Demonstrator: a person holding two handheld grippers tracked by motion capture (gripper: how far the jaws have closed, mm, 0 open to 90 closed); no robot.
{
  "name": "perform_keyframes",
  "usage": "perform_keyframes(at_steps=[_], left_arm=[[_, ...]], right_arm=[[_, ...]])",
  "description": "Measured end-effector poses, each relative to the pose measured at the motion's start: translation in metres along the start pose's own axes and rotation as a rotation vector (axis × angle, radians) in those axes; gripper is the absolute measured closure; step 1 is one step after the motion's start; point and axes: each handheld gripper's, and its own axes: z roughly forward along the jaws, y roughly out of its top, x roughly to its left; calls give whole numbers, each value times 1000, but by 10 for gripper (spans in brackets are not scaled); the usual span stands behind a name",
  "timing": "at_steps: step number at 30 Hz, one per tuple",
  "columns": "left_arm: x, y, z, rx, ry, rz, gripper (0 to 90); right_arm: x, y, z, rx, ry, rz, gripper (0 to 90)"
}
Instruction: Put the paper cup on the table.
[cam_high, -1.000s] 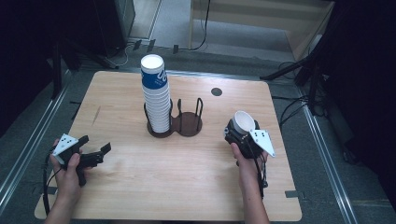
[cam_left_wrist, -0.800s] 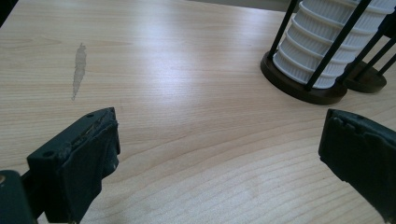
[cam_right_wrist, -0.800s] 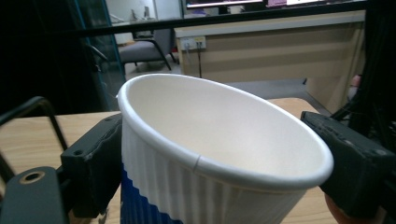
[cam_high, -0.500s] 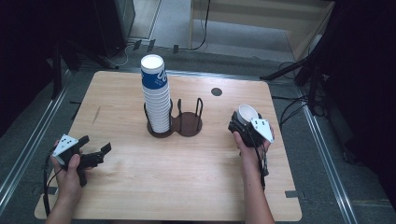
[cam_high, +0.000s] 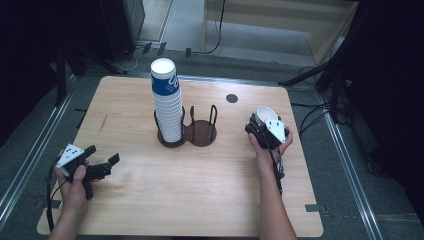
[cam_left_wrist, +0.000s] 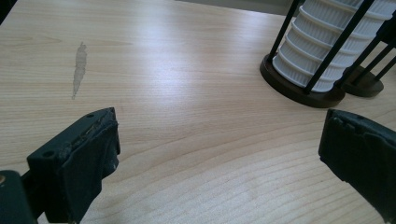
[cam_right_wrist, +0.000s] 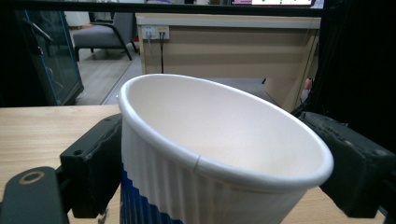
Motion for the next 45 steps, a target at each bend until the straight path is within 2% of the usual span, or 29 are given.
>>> perform_keyframes(at_steps=[12,29,32,35,41,45], left_arm=[[0,0,0,5,-7,-4,0],[1,0,1,8,-9,-9,0],[1,1,1,9,-10,-10,0],[1,1,1,9,-10,-10,0],[1,1,1,9,-12,-12,0],[2,1,1,10,-14,-12,0]], right_arm=[[-1,-7,11,43,-47,-34,111],[-7,-11,11,80,-56,-13,101],[-8,-13,11,95,-71,-9,101],[-10,-13,11,101,-67,12,102],[-11,-13,10,111,-54,12,98],[-11,-10,8,116,-26,29,14]])
